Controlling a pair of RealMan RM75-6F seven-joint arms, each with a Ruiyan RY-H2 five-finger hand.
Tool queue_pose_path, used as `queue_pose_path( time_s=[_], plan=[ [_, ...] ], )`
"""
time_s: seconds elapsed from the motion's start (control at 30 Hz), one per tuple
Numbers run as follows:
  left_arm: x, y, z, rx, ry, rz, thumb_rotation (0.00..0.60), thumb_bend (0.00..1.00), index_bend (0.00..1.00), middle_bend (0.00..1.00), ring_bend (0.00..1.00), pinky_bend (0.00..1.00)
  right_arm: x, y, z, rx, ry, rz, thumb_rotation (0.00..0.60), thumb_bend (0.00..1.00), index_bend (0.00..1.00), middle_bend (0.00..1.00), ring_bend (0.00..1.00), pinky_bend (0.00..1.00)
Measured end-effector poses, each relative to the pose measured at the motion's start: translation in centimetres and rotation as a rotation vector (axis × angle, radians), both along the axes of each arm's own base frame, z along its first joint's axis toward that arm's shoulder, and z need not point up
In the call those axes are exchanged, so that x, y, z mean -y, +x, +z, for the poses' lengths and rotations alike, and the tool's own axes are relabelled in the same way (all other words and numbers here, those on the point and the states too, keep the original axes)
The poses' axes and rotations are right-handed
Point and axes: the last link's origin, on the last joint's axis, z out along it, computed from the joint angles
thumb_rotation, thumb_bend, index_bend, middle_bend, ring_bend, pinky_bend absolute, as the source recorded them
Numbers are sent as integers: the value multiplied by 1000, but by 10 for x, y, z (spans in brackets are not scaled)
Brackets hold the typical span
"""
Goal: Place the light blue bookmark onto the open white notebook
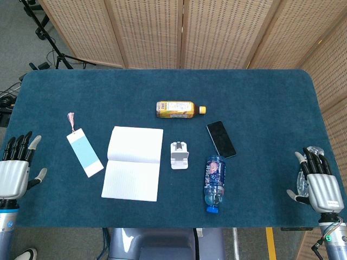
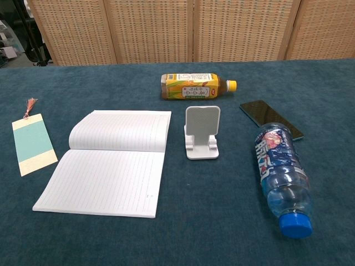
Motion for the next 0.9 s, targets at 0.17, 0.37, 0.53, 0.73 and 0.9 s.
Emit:
queue_pose_path(
  time_s=[0.17, 0.37, 0.53, 0.73, 0.9],
  plan=[
    [0, 0, 0, -2, -2, 2, 600, 251, 0, 0, 0, 0, -1, 0, 0, 1, 0, 1, 600, 0, 0, 0, 0, 0],
    [0, 0, 0, 0, 1, -2, 600, 251, 0, 0, 0, 0, -1, 1, 1, 3, -4, 5, 600, 0, 0, 0, 0, 0],
    [0, 1, 0, -1, -3, -4, 600, 251, 0, 0, 0, 0, -1, 1, 0, 1, 0, 5, 600, 0, 0, 0, 0, 0],
    [0, 0, 0, 0, -6, -3, 600, 250, 0, 0, 0, 0, 0, 1, -1, -1, 4, 3, 600, 0, 0, 0, 0, 0],
    [0, 0, 0, 2, -7, -2, 600, 250, 0, 0, 0, 0, 1, 1, -2, -3, 7, 1, 600, 0, 0, 0, 0, 0]
  ],
)
